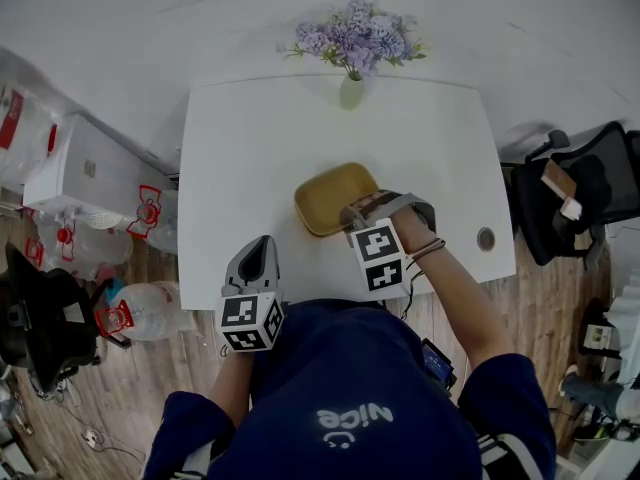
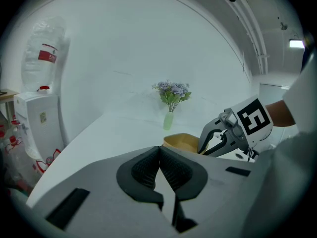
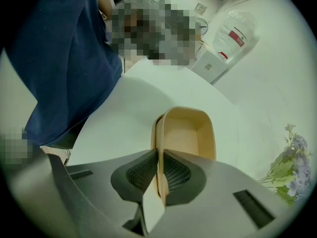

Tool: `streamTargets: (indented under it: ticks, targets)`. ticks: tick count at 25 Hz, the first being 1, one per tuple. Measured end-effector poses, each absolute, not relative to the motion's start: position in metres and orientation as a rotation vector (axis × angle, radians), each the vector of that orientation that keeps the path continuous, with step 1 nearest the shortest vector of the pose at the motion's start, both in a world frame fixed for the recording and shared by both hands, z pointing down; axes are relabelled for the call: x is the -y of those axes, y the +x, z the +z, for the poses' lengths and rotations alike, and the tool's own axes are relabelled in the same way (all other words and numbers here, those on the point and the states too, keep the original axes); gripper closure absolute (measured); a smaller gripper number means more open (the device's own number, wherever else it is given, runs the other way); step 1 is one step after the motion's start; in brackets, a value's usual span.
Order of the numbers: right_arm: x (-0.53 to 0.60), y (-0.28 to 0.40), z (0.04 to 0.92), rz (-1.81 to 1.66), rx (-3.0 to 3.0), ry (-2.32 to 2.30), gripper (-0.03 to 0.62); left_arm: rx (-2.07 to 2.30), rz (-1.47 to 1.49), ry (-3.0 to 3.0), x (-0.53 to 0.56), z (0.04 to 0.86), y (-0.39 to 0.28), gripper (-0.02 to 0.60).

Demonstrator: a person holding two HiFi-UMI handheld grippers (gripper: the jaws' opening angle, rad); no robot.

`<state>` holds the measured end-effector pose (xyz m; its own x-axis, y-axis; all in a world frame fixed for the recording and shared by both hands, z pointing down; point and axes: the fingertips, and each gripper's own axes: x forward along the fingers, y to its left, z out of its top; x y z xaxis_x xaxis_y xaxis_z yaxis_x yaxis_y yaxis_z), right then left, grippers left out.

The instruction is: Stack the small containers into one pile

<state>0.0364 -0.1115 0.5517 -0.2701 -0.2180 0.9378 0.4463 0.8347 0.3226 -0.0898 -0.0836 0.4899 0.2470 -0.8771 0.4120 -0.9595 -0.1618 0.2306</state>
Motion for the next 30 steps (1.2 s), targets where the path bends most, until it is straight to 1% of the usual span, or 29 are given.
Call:
streamTargets:
  ticks: [9, 10, 12, 14, 17, 23, 26, 30]
  targets:
    - [0.112, 0.036, 0.551, -0.580, 1.797, -0.092, 0.530, 1.632, 0.258, 2.111, 0.082, 0.493, -0.093, 0.563]
    - [0.113, 0.038, 0.550, -0.558, 1.809, -0.073, 0.512, 1.630, 0.258, 2.114, 0.083, 0.493, -0.093, 0.563]
    - [0.115, 0.039, 0.547, -0.507, 1.847, -0.025, 0.435, 1.628, 0.261, 2.122, 0.084, 0.492, -0.094, 0.563]
    - [0.119, 0.040, 0.541, -0.474, 1.897, 0.038, 0.425, 1.627, 0.265, 2.132, 0.085, 0.491, -0.095, 0.563]
    - [0.124, 0.042, 0.529, -0.411, 1.983, 0.148, 0.418, 1.617, 0.276, 2.148, 0.086, 0.490, -0.096, 0.563]
    - [0.123, 0.049, 0.498, -0.140, 2.218, 0.385, 0.416, 1.533, 0.300, 2.220, 0.084, 0.485, -0.083, 0.563]
    - [0.128, 0.061, 0.480, -0.069, 2.314, 0.593, 0.416, 1.543, 0.294, 2.251, 0.085, 0.476, -0.083, 0.563]
    - [0.131, 0.082, 0.454, 0.116, 2.505, 0.909, 0.416, 1.569, 0.236, 2.257, 0.089, 0.464, -0.085, 0.563]
